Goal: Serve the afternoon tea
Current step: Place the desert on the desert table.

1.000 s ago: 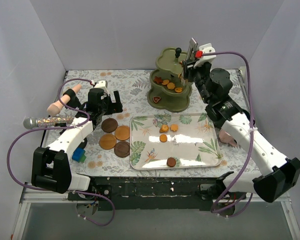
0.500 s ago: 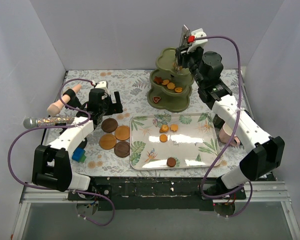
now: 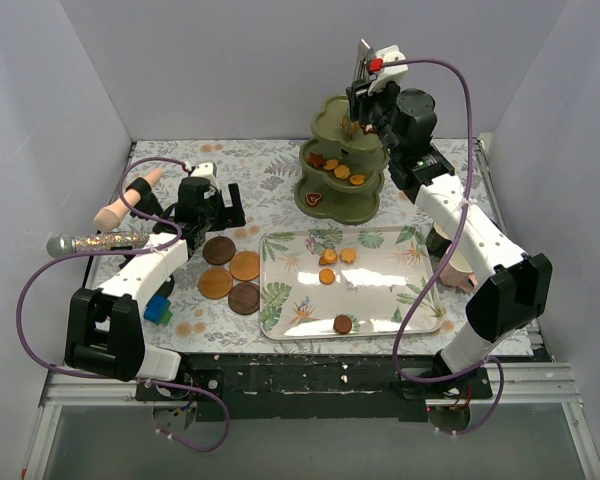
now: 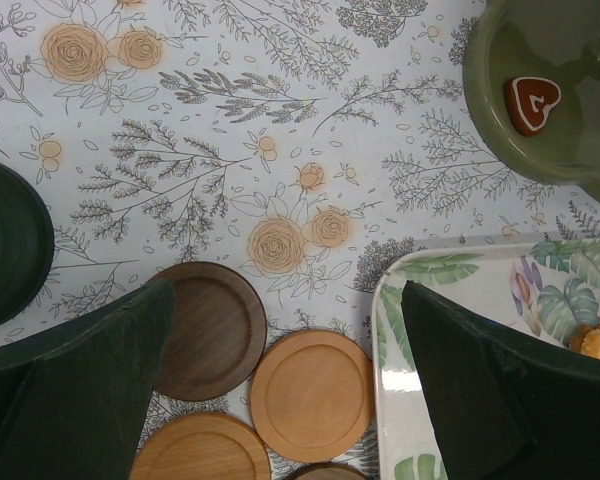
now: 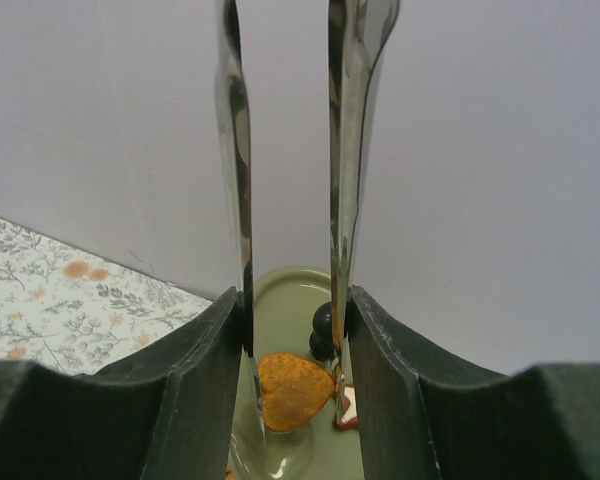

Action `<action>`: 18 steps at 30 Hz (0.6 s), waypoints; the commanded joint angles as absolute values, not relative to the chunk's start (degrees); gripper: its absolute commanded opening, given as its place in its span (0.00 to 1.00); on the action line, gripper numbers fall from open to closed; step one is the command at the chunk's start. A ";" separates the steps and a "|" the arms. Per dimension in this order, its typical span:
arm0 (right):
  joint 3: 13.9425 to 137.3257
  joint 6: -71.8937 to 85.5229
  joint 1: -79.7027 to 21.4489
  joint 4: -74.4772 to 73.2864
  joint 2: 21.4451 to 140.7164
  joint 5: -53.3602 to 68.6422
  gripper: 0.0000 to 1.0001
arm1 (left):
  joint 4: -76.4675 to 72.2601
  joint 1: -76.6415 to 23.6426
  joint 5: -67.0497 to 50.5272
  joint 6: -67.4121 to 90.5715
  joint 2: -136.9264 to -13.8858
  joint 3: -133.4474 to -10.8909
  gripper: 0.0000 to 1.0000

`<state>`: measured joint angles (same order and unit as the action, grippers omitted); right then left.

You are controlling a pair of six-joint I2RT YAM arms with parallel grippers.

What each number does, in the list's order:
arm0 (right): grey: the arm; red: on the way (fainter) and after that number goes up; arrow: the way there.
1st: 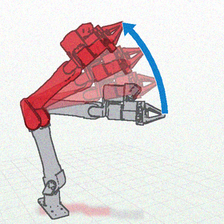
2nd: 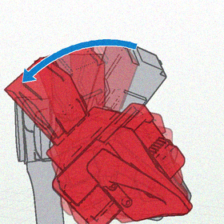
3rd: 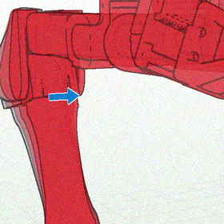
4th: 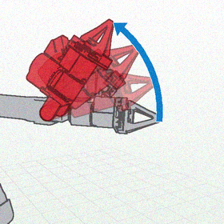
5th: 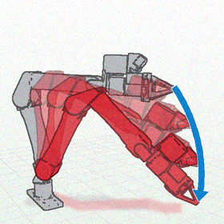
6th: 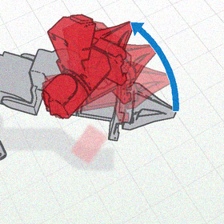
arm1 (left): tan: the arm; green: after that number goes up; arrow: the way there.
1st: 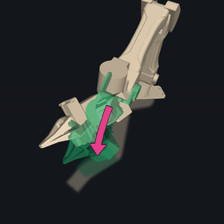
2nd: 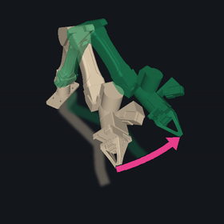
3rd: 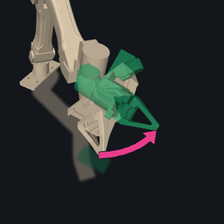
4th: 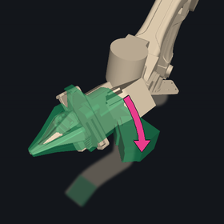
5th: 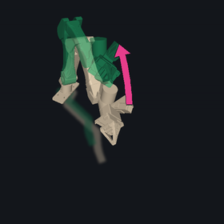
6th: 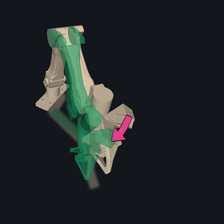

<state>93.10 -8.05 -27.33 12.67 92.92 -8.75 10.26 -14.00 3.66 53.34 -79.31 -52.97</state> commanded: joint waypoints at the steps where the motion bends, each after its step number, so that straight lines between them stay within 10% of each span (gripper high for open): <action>1: 97.12 -7.12 -26.90 13.63 93.25 -8.26 0.40 | 10.28 -13.97 4.48 52.65 -79.01 -54.40 0.98; 18: 99.93 -6.86 -26.81 11.51 95.27 -8.44 0.58 | 10.46 -13.89 4.66 52.56 -78.84 -54.40 0.98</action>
